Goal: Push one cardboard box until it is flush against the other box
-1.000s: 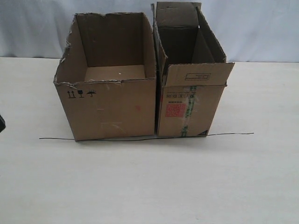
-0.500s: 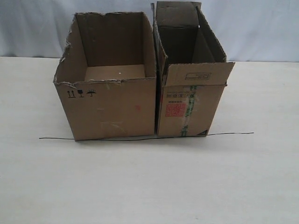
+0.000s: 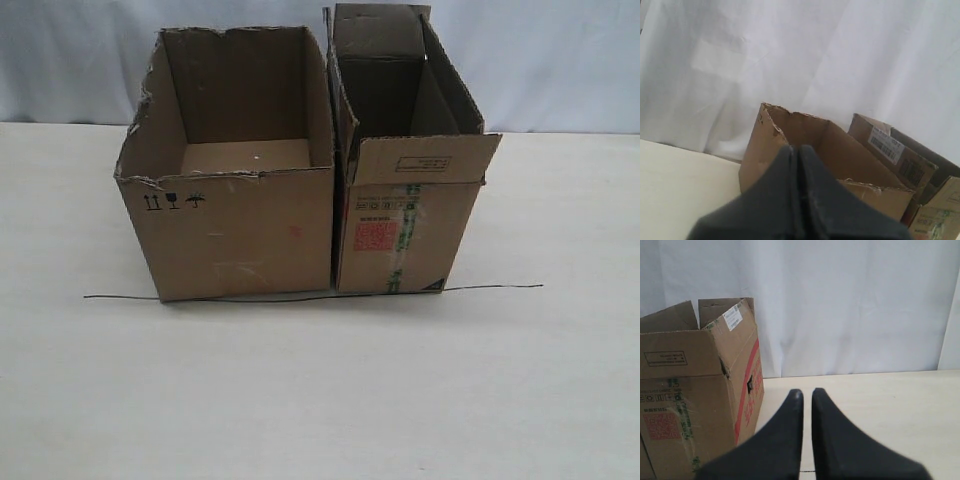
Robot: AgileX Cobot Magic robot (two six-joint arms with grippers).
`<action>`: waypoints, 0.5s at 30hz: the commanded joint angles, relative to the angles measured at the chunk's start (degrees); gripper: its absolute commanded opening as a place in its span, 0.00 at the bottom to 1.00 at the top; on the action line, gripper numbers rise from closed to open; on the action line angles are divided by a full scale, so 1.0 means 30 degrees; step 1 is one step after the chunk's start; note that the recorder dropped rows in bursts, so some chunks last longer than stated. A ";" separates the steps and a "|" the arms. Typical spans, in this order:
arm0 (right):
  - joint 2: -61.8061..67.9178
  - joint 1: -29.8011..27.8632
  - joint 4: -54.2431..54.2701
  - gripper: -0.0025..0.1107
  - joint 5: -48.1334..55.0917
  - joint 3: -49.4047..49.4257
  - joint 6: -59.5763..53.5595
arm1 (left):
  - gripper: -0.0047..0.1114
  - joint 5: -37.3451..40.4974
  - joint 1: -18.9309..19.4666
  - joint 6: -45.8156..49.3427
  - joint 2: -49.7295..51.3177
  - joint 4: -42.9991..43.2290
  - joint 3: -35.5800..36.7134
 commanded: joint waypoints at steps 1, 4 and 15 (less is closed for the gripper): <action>-0.0068 0.0076 -0.0013 0.07 -0.0114 0.0073 -0.0014 | 0.04 -0.0206 -0.0159 0.0026 -0.0039 -0.1100 0.0099; -0.0068 0.0076 -0.0013 0.07 -0.0114 0.0073 -0.0014 | 0.04 -0.0206 -0.0159 0.0026 -0.0039 -0.1100 0.0099; -0.0068 0.0076 -0.0013 0.07 -0.0114 0.0073 -0.0014 | 0.04 0.0100 -0.0159 -1.3262 -0.0039 1.7254 0.0126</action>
